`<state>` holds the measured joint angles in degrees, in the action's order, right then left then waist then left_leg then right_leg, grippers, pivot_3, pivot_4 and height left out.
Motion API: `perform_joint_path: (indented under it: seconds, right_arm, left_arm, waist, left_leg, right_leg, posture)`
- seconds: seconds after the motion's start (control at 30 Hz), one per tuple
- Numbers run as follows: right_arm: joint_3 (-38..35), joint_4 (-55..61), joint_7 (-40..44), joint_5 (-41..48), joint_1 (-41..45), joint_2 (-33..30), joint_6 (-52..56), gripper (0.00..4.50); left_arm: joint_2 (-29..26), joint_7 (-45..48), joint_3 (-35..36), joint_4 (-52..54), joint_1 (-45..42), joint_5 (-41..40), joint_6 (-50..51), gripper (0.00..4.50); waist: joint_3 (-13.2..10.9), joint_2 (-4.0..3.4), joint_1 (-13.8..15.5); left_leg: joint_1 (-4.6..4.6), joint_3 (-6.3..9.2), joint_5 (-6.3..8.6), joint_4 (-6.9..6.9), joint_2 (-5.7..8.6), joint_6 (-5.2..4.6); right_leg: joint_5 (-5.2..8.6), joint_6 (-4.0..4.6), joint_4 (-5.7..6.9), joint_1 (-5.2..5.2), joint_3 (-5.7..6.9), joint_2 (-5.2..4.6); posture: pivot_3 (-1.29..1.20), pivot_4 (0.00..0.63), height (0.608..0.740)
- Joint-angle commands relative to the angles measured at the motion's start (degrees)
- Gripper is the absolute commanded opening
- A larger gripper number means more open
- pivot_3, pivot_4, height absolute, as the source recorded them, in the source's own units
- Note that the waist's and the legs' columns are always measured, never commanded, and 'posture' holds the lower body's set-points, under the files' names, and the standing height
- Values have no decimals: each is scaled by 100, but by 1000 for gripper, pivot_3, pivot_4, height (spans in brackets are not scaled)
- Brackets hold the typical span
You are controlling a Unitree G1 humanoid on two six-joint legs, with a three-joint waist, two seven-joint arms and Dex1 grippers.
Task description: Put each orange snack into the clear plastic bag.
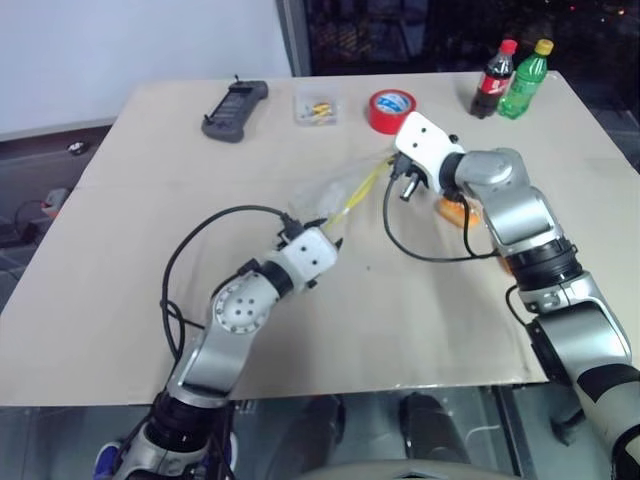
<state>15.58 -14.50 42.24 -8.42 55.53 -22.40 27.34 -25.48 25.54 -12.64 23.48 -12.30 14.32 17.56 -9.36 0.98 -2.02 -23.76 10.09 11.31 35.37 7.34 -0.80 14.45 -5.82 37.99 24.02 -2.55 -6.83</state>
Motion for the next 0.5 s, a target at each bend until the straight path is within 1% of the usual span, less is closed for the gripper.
perform_joint_path:
  seconds: [0.03, 0.27, 0.37, 0.47, 0.5]
  right_arm:
    - [-59, 272, 9, 36, 128, 8, 46, 0]
    - [-57, 376, 17, 36, 79, -6, 137, 0]
    - [-60, 416, 19, 42, 68, -7, 166, 0]
    - [-60, 464, 22, 53, 57, -6, 200, 0]
    - [-58, 477, 24, 57, 54, -7, 207, 0]
  left_arm:
    - [117, -224, -96, 8, -152, 226, -187, 2226]
    - [126, -304, -210, -174, -239, 544, -326, 2226]
    - [144, -288, -250, -267, -274, 659, -353, 1489]
    - [158, -286, -266, -333, -294, 732, -408, 40]
    - [164, -293, -264, -362, -316, 748, -436, 13]
  waist:
    - [0, 0, -1]
    - [1, -1, -28]
    - [1, -1, -25]
    - [1, -1, -28]
    - [1, -1, -28]
  left_leg:
    - [0, 0, 0, 1, 0, 0]
    - [0, -1, 0, 3, 0, 0]
    - [0, -1, 0, 5, 0, 0]
    - [0, -1, 0, 5, 0, 0]
    - [0, -1, 0, 5, 0, 0]
  right_leg:
    - [0, 0, 0, 0, 0, 0]
    - [0, 0, 2, 0, -1, 1]
    - [0, 0, 2, 0, -1, 0]
    - [0, 0, 2, 0, 0, 0]
    - [0, 0, 3, 0, -1, 0]
  posture:
    - [0, 150, 740]
    - [0, 150, 740]
    - [0, 150, 740]
    - [0, 150, 740]
    - [0, 150, 740]
